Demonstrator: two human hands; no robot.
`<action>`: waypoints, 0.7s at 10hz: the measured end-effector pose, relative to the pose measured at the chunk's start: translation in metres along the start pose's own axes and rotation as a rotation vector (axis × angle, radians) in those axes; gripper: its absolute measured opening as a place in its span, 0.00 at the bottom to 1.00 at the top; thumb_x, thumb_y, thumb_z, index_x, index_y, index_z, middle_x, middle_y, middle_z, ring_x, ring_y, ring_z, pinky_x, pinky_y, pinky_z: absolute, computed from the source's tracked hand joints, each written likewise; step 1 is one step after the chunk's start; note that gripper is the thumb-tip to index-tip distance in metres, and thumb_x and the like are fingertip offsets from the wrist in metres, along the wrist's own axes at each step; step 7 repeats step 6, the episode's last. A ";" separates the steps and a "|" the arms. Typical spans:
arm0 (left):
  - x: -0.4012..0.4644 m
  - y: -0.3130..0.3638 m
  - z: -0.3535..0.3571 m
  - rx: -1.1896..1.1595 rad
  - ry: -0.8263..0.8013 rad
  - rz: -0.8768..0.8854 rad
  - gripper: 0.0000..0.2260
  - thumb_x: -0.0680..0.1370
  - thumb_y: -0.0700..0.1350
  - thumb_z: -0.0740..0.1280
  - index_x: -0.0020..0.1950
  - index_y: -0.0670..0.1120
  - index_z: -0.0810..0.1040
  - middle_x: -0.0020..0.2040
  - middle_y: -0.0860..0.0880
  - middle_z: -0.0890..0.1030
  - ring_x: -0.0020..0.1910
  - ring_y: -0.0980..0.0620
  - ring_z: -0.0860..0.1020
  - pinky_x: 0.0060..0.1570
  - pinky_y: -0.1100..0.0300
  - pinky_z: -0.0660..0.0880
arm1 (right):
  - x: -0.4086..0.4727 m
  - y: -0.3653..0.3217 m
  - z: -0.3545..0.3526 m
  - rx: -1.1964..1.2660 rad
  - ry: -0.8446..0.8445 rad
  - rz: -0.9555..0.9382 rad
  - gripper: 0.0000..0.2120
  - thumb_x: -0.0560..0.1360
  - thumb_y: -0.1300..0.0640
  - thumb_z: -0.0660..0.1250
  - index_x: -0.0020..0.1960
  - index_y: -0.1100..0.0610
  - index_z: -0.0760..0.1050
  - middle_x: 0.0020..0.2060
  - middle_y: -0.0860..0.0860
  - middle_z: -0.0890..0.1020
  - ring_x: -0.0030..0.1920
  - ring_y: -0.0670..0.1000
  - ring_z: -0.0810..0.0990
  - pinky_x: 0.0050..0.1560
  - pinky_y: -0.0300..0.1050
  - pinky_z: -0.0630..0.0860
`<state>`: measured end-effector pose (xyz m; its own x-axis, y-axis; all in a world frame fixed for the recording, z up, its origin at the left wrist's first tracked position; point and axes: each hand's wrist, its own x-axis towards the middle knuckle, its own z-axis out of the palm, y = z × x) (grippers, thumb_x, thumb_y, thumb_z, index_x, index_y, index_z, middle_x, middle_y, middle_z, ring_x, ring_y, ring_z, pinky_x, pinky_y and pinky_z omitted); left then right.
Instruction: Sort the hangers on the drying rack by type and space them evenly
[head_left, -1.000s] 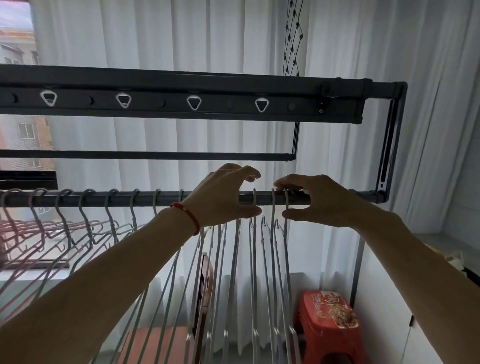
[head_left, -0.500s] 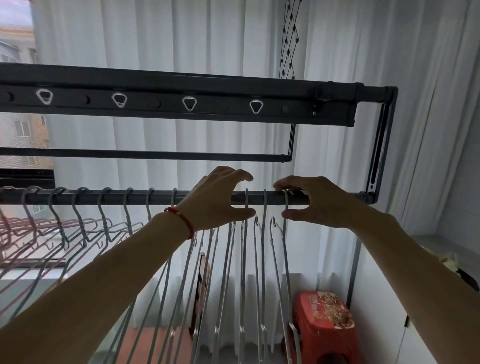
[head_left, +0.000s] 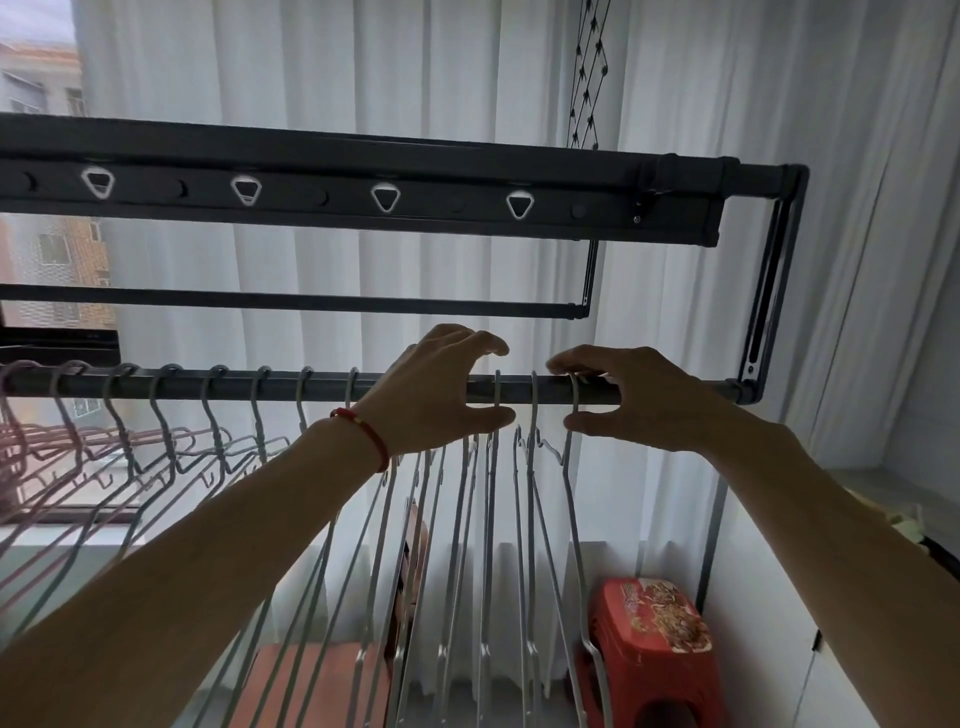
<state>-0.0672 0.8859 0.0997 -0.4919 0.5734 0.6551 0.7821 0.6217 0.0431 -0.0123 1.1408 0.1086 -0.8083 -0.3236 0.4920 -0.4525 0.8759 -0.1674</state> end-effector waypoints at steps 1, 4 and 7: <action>-0.001 0.002 -0.001 -0.002 0.011 -0.006 0.29 0.73 0.60 0.71 0.70 0.51 0.71 0.68 0.52 0.74 0.70 0.52 0.67 0.68 0.52 0.68 | -0.001 -0.002 0.000 -0.005 0.001 0.008 0.28 0.72 0.48 0.76 0.69 0.47 0.72 0.58 0.42 0.80 0.56 0.43 0.79 0.63 0.43 0.75; -0.020 0.008 -0.013 -0.061 0.296 -0.054 0.23 0.75 0.50 0.72 0.68 0.48 0.74 0.66 0.51 0.76 0.68 0.52 0.71 0.66 0.62 0.65 | -0.012 -0.014 0.007 0.000 0.128 0.025 0.26 0.75 0.46 0.71 0.71 0.46 0.70 0.66 0.39 0.74 0.63 0.38 0.71 0.64 0.35 0.65; -0.050 0.028 -0.030 -0.171 0.580 -0.095 0.13 0.72 0.39 0.69 0.57 0.45 0.79 0.55 0.51 0.81 0.57 0.51 0.76 0.59 0.57 0.73 | -0.017 -0.040 0.026 0.017 0.524 -0.097 0.17 0.77 0.49 0.65 0.63 0.54 0.78 0.60 0.46 0.80 0.62 0.44 0.75 0.66 0.42 0.69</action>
